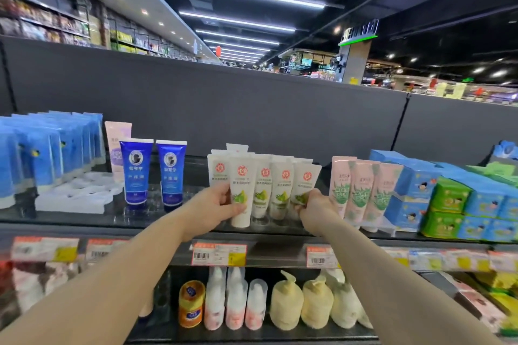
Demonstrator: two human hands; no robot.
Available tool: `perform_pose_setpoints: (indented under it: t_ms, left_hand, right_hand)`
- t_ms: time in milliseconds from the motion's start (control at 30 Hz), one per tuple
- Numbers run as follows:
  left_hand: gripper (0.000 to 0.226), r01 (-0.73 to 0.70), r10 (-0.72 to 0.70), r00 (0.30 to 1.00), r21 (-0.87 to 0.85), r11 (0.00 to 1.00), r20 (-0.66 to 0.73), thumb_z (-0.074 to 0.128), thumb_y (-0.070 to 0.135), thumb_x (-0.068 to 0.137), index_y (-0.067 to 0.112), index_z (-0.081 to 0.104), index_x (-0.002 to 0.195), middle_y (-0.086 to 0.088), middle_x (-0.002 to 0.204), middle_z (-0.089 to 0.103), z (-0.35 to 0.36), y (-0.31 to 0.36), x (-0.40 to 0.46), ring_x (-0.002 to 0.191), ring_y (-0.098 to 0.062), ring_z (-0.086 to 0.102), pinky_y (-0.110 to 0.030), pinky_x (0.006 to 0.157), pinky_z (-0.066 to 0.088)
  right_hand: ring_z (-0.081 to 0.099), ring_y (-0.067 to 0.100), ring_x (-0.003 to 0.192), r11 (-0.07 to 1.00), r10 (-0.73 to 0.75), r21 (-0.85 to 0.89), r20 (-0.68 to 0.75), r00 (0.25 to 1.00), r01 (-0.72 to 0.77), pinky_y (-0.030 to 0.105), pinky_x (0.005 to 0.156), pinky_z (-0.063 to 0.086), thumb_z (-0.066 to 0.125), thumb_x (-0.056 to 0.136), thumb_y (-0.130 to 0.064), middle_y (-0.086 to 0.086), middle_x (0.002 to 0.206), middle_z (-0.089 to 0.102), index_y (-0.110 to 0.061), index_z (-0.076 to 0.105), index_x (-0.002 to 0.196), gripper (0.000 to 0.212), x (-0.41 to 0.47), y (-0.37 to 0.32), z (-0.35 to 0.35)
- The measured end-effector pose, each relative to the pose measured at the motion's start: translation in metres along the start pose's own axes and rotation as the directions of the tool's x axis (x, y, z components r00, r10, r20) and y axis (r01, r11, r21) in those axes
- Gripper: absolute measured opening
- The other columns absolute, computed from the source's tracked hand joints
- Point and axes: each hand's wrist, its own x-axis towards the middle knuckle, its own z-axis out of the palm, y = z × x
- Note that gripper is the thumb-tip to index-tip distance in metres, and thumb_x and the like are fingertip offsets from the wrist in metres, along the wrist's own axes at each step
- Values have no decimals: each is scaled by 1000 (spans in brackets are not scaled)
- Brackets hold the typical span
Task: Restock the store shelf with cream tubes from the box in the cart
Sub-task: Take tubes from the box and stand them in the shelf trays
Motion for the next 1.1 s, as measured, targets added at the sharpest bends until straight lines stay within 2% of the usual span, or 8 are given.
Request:
perform_pose_setpoints:
  t_ms: [167,233,333,500,667,733,1000,1100]
  left_hand:
    - [32,-4,4,1000,-26,1000,-20,63,17,92,39,54,114,14,117,67,2,7,-5,112,-7,63,-32,93,54]
    - [32,-7,6,999,-43,999,-33,65,17,91,37,55,114,14,117,68,2,7,-5,110,-7,64,-34,93,55]
    - [34,-28,24,998,-70,997,-54,67,16,89,32,56,117,13,116,69,2,7,-5,108,-6,65,-38,93,55]
    - [34,-78,69,993,-101,992,-91,68,18,89,28,58,120,11,114,70,0,16,-8,105,-7,67,-36,90,56]
    - [35,-85,71,989,-106,991,-132,70,18,87,28,63,120,10,112,71,-20,15,-16,101,-9,68,-35,86,58]
    - [32,-71,53,989,-123,990,-141,68,18,88,25,64,119,9,110,72,-26,12,-21,98,-9,70,-35,86,58]
    - [27,7,-41,954,-114,993,-297,53,22,100,22,58,126,4,108,68,-52,-10,-39,99,-9,68,-29,88,57]
    - [30,19,-30,953,-39,999,-301,53,24,99,22,57,129,8,112,67,-53,-19,-42,103,-6,65,-28,91,55]
  right_hand:
    - [60,21,93,981,49,186,30,998,-54,30,70,51,62,93,-32,4,109,61,-13,50,127,41,-11,0,-7]
    - [61,21,96,966,47,256,-80,996,-25,31,74,50,63,92,-34,4,112,62,-12,48,129,46,-25,0,-9]
    - [61,14,97,875,-31,449,-322,946,182,30,80,52,67,90,-31,-5,109,63,-18,50,124,40,-58,-16,-8]
    - [59,8,98,855,-356,383,-57,933,350,15,69,43,72,87,-24,-17,105,58,-28,54,124,41,-79,-65,15]
    - [58,4,96,809,-455,390,-60,889,440,17,76,49,70,88,-24,-15,107,64,-24,61,121,35,-78,-88,26]
    - [60,6,101,791,-476,411,-52,878,453,22,82,52,68,89,-26,-12,112,67,-24,63,122,33,-77,-95,30]
    - [59,3,88,824,-358,434,-98,929,364,13,63,41,72,87,-28,-17,94,61,-26,55,107,26,-66,-105,40]
    - [56,7,90,862,-355,359,-77,932,358,14,60,38,70,87,-29,-12,100,62,-23,55,109,27,-65,-106,52]
